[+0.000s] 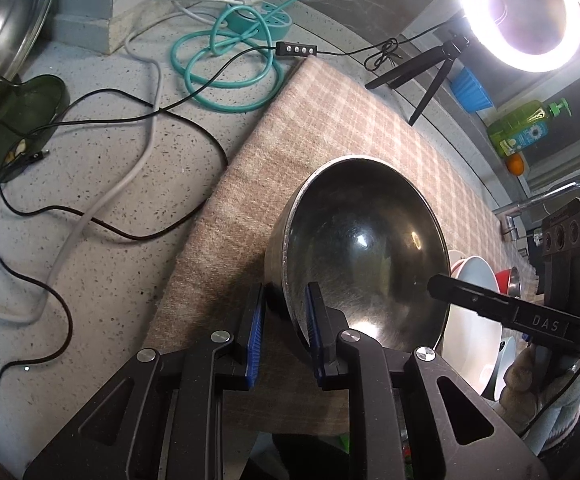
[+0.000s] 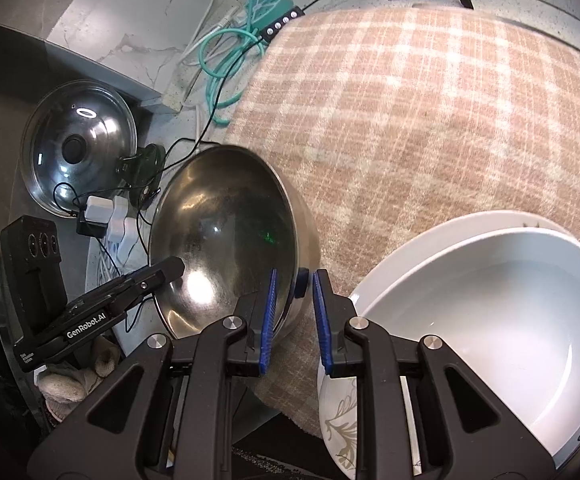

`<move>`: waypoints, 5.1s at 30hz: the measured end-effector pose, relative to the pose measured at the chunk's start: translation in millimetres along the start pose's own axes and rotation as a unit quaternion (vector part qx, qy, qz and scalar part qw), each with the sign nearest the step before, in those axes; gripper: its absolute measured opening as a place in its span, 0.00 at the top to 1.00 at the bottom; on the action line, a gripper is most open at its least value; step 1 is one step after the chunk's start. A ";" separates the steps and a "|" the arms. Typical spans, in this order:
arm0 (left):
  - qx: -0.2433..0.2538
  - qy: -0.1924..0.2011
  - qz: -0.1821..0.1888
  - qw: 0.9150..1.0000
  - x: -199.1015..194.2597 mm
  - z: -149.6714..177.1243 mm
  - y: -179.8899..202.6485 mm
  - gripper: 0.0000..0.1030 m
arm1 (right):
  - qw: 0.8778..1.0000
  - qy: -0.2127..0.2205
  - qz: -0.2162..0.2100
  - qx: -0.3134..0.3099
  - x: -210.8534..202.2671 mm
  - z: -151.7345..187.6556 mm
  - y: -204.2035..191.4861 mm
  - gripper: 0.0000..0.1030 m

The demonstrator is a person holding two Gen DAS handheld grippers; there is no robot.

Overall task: Organize plates and bowls
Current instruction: 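Carry the steel bowl and lower it beside the plate stack, then open both grippers and release the steel bowl, then move both grippers to the rim of the red-outside steel bowl, then close both grippers on the red bowl rim and lift it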

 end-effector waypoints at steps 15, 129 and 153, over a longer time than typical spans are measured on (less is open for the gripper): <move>0.012 0.045 -0.010 0.999 -30.8 -10.8 2.4 0.82 | 0.997 0.069 0.022 -0.025 -50.5 2.8 -5.5 0.59; 0.296 -0.090 0.106 0.945 112.4 45.7 347.1 0.89 | 0.954 0.203 0.095 0.199 -215.8 101.0 260.3 0.87; 0.217 0.006 0.115 0.969 1.2 0.7 234.9 0.89 | 0.975 0.204 0.052 0.076 -191.6 53.5 102.3 0.87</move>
Point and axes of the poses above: each gripper's, at about its wrist camera, not at the fingertips, and x roughly the way its jaws point, y to its right, z to its underside, the point moved 5 cm from there along x, roughly the way its jaws point, and after that the axes turned 1 degree about -x, right-handed, at the moved point
